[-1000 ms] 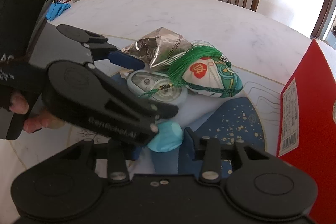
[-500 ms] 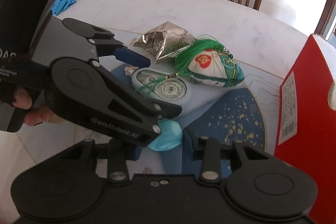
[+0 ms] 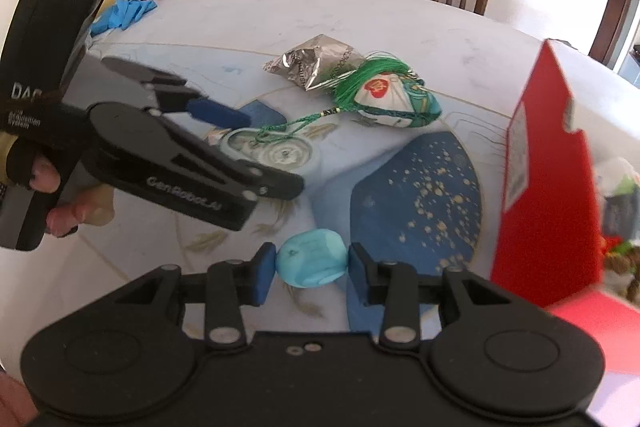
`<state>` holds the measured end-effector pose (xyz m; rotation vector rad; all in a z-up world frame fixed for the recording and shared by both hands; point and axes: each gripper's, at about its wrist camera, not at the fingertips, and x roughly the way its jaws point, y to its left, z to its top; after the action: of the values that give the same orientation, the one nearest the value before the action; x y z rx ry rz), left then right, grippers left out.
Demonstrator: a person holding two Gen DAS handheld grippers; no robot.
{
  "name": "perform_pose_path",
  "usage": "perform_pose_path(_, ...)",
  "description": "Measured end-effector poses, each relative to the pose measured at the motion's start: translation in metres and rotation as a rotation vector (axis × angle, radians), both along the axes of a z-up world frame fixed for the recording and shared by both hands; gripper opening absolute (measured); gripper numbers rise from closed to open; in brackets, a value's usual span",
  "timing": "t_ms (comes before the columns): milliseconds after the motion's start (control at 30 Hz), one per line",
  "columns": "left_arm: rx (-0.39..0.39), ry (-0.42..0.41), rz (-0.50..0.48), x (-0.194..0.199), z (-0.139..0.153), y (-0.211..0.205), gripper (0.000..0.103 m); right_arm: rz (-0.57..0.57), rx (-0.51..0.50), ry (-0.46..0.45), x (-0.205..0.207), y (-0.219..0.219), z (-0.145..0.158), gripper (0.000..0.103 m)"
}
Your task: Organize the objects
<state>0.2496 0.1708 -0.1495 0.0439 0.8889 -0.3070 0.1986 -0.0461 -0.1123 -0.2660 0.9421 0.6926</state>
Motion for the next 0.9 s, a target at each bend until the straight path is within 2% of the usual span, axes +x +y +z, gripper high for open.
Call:
perform_pose_path(233,-0.021,-0.015,0.044,-0.026,0.012,-0.008,0.082,-0.019,0.034,-0.015,-0.014,-0.027,0.024,0.038)
perform_pose_path(467,-0.025,-0.061,0.07,-0.044,0.038,-0.024,0.082,-0.019,0.05,-0.04,-0.021,-0.053,0.045,0.038)
perform_pose_path(900,-0.032,-0.159,0.049,-0.037,0.092,-0.082,0.082,-0.057,0.109,-0.109,-0.003,-0.12,0.089,0.038)
